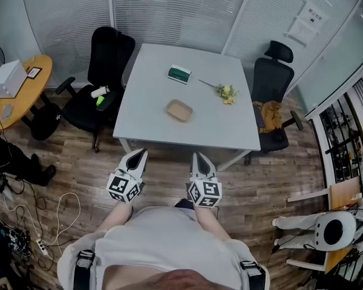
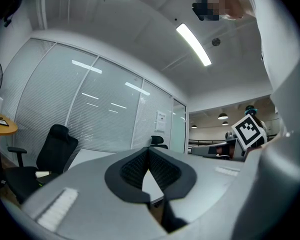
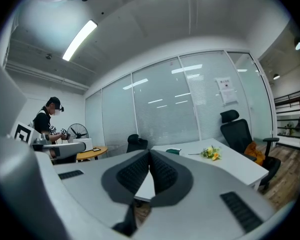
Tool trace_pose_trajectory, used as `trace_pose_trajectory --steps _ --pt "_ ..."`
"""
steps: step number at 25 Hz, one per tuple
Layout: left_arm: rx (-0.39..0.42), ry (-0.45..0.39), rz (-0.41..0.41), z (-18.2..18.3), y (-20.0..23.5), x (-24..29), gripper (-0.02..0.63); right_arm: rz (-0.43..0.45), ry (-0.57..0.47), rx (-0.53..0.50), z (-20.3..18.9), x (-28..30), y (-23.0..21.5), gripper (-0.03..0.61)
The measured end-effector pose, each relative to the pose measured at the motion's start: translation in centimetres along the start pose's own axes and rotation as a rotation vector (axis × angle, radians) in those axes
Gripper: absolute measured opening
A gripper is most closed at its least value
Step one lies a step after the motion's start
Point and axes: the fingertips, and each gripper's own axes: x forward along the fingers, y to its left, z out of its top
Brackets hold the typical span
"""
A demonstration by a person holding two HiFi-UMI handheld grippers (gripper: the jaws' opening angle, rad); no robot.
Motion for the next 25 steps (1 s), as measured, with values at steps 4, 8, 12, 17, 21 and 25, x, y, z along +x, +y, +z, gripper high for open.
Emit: trace_pose_trajectory --steps 4,8,12,17,21,25 --pt "0.004 0.007 0.004 -0.1 1.1 1.2 0.011 0.016 0.005 -0.001 0.0 1.7 -0.3 0.009" --pt "-0.008 0.006 0.012 -0.3 2.2 3.3 0.011 0.028 0.001 0.012 -0.1 4.0 -1.5 0.009" --pt "-0.032 0.009 0.031 -0.7 4.3 6.7 0.011 0.041 -0.002 0.025 0.0 7.7 -3.6 0.009" --pt "-0.042 0.013 0.061 -1.0 6.4 13.0 0.011 0.054 -0.006 0.025 0.8 13.1 -8.2 0.009" --pt "-0.04 0.001 0.105 -0.4 7.9 19.3 0.011 0.081 0.004 0.016 2.3 17.9 -13.0 0.009" --pt "-0.008 -0.002 0.142 0.1 8.9 24.8 0.011 0.133 0.023 -0.012 3.4 21.9 -16.6 0.009"
